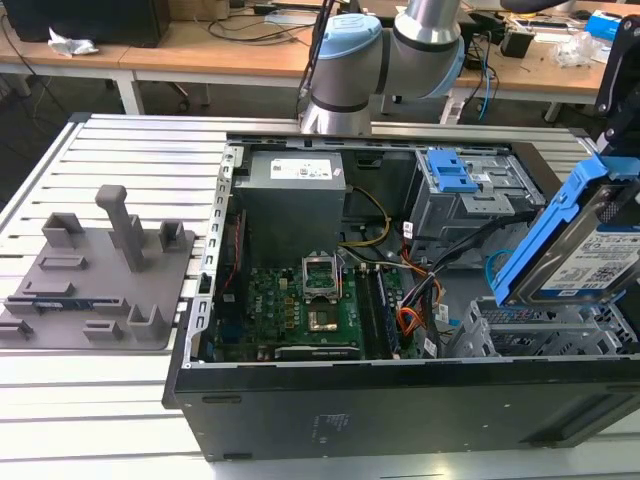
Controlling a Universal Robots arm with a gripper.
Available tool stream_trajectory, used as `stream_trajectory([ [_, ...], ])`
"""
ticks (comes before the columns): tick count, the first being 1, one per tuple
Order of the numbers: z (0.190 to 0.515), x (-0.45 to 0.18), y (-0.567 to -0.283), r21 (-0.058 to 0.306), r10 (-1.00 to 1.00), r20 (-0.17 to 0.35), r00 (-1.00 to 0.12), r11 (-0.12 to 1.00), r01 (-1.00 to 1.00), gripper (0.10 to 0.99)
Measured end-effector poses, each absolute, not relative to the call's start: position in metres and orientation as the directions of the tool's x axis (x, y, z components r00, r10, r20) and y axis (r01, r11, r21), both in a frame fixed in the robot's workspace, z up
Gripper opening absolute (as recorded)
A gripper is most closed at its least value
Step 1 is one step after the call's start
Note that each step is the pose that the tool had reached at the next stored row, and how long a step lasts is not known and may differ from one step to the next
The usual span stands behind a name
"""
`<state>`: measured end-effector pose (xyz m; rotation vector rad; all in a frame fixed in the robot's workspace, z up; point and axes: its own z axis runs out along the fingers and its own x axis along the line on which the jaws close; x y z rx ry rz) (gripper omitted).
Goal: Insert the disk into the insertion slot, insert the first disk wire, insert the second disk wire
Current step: 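Insert the disk into the insertion slot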
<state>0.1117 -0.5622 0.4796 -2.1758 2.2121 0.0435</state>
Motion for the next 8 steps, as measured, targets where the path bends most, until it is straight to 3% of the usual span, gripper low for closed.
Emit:
stream_trajectory([
  [8, 0.4744, 0.1116, -0.5616, -0.006, -0.999, -0.047, -0.016, 0.017, -1.000, 0.365],
])
